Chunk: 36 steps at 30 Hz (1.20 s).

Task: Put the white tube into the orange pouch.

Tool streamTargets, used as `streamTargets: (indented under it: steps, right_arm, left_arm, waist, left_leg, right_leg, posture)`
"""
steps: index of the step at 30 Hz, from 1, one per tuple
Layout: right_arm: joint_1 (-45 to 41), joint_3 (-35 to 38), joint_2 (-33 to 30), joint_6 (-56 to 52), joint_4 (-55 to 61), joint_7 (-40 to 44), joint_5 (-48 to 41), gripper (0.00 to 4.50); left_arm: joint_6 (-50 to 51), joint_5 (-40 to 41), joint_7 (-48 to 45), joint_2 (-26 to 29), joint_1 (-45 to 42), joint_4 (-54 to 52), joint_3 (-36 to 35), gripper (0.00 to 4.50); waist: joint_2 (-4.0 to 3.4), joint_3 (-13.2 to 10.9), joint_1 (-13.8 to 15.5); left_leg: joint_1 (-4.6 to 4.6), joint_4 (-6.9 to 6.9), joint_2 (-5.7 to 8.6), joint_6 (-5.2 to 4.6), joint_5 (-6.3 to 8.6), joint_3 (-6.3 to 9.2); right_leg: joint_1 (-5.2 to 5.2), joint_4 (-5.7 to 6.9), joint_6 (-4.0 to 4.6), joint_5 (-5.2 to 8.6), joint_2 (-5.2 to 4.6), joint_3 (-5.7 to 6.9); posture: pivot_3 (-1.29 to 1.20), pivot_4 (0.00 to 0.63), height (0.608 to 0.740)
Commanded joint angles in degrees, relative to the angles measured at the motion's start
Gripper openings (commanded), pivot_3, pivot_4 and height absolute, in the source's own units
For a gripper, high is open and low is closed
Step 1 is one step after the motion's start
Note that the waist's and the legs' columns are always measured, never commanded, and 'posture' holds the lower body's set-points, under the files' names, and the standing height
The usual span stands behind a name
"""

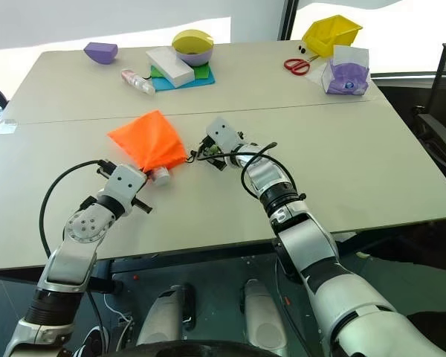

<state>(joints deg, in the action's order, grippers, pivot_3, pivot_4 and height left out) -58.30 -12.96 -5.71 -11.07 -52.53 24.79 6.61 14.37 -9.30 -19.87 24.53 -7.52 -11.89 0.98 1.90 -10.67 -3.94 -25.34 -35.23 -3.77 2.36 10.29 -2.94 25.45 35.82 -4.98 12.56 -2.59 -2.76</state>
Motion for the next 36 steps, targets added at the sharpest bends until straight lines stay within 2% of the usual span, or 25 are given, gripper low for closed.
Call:
streamTargets:
  steps: [1,5,9,15,18,22,29,36]
  right_arm:
    - [-0.3,-0.2,-0.7,0.5,0.5,2.2,0.7,2.12]
    - [0.9,0.2,-1.5,-0.3,2.8,4.0,0.4,0.05]
    - [4.0,0.5,-3.4,-3.6,10.6,7.8,-0.7,0.05]
    - [14.3,-1.2,-9.5,-14.7,33.9,16.2,-2.4,0.05]
    - [17.8,-1.0,-12.0,-19.3,41.3,17.6,-3.0,0.05]
    - [21.4,-1.0,-16.7,-21.1,46.6,19.2,-2.6,0.05]
    - [25.6,0.4,-24.2,-25.1,54.3,23.9,-6.0,0.05]
    - [30.1,0.1,-31.0,-26.7,62.8,29.0,-9.6,0.05]
  left_arm:
    - [-0.1,0.1,-0.2,-0.1,0.0,-0.7,0.5,0.0]
    - [-0.1,0.2,-0.2,-0.2,0.1,-0.8,0.5,0.0]
    - [0.1,0.7,-0.6,-0.3,0.4,-1.3,0.4,0.0]
    - [0.7,3.9,-4.5,0.6,2.5,-4.8,0.3,0.0]
    - [0.9,5.5,-6.8,1.5,3.8,-6.1,0.4,0.0]
    - [1.0,9.0,-12.5,3.6,6.2,-7.7,1.6,0.0]
    - [-0.6,8.5,-14.4,6.6,6.5,-7.1,1.3,0.0]
    - [-1.3,9.3,-15.2,7.4,7.3,-6.8,1.3,0.0]
  waist:
    - [0.0,0.0,0.0]
    - [0.0,0.0,0.0]
    - [0.0,0.0,0.1]
    - [0.0,0.0,0.5]
    - [0.0,0.0,0.9]
    - [-0.01,0.0,1.2]
    - [-0.01,0.0,1.5]
    - [-0.01,0.0,1.5]
  left_leg:
    - [0.0,0.0,0.0,0.0,0.0,0.0]
    - [0.0,-0.01,0.0,0.0,0.0,0.0]
    - [0.0,-0.01,0.0,0.0,0.0,0.0]
    - [-0.02,-0.01,0.0,0.0,0.0,0.0]
    - [-0.01,0.0,0.0,0.01,0.01,0.0]
    - [0.01,-0.01,0.01,0.02,0.01,-0.02]
    - [-0.02,-0.01,0.01,0.03,0.02,-0.02]
    - [-0.15,0.04,0.02,0.02,0.02,-0.07]
  right_leg:
    - [0.0,0.0,0.0,0.0,0.0,0.0]
    - [0.0,0.01,-0.01,0.0,0.0,0.0]
    - [0.0,0.02,-0.01,0.0,0.0,0.0]
    - [0.0,0.04,-0.14,0.08,-0.02,0.0]
    - [0.01,0.06,-0.16,0.12,-0.03,0.0]
    - [0.02,0.03,-0.12,0.13,-0.05,-0.01]
    - [-0.01,-0.21,-0.02,0.07,-0.09,-0.01]
    - [-0.07,-0.6,-0.03,0.07,-0.12,-0.02]
  posture:
    - [0.0,0.15,0.74]
    - [0.0,0.15,0.74]
    - [0.0,0.15,0.74]
    - [0.0,0.15,0.74]
    - [0.0,0.15,0.74]
    - [0.0,0.15,0.74]
    - [0.0,0.15,0.74]
    - [0.0,0.15,0.74]
